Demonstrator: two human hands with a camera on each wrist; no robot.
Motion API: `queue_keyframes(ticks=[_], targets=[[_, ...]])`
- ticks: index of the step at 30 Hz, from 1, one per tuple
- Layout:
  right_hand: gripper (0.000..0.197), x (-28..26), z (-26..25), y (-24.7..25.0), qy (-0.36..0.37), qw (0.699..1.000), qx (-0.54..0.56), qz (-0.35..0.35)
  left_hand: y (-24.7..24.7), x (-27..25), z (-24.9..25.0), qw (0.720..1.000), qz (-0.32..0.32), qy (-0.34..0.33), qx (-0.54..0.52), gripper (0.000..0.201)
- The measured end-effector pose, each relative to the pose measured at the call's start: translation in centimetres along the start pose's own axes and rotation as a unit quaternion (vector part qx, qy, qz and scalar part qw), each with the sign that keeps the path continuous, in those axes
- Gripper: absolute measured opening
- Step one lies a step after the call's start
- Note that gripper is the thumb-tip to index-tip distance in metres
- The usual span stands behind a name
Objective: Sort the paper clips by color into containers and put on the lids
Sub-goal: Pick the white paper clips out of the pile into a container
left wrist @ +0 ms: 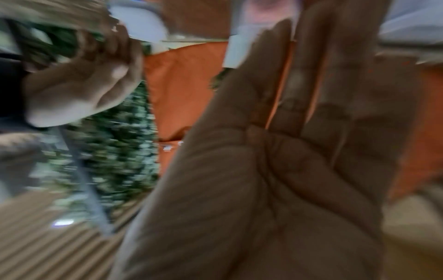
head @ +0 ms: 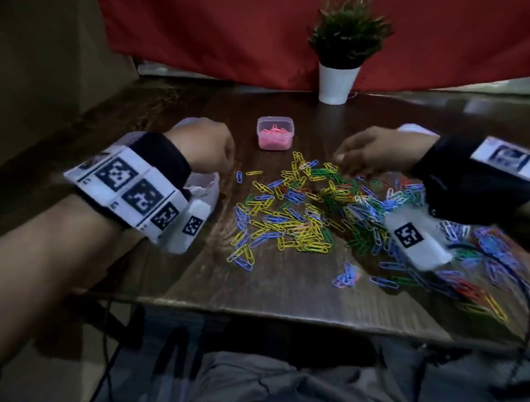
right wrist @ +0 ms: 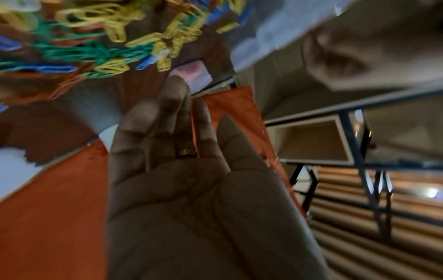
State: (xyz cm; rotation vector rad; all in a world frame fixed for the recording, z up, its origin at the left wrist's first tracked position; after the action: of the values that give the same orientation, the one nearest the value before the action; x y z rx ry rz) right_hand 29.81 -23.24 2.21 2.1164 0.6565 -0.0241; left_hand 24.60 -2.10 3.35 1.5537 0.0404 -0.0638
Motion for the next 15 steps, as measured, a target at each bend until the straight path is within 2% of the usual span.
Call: queue_keyframes(ticks=[2, 4, 6, 8, 12, 15], targets=[[0.017, -1.4, 1.5, -1.0, 0.002, 0.983, -0.181, -0.037, -0.6, -0.3, 3.7, 0.998, -0.018, -0.050, -0.028, 0.018], [0.030, -3.7, 3.5, -1.4, -0.009, 0.950, -0.303, -0.077, -2.8, -0.6, 7.6, 0.989, -0.080, -0.120, -0.026, 0.038], [0.045, -6.4, 5.9, -0.5, -0.049, 0.949, -0.299, -0.083, -5.4, -1.3, 11.2, 0.968, -0.151, -0.201, -0.003, 0.057], [0.046, -9.2, 8.1, 0.3, -0.080, 0.953, -0.281, -0.078, -7.2, -2.0, 13.4, 0.948, -0.200, -0.247, 0.033, 0.062], [0.039, -11.9, 11.1, 0.4, -0.123, 0.953, -0.269, -0.067, -6.9, -1.2, 14.8, 0.946, -0.205, -0.234, 0.095, 0.043], [0.032, -10.1, 10.3, 0.7, -0.094, 0.967, -0.237, -0.020, -5.6, 1.0, 15.6, 0.954, -0.181, -0.228, 0.078, 0.033]])
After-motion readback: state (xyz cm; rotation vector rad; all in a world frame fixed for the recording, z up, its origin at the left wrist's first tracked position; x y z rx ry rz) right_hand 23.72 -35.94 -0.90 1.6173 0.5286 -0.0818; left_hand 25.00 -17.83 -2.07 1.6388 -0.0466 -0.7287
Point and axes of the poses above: each hand's wrist, its own x-axis towards the middle knuckle, its own y-axis out of the back of the hand, z = x × y, the point moved 5 cm from there along x, towards the middle knuckle, and after that the axes turned 1 degree about -y, right-handed, at the moved point
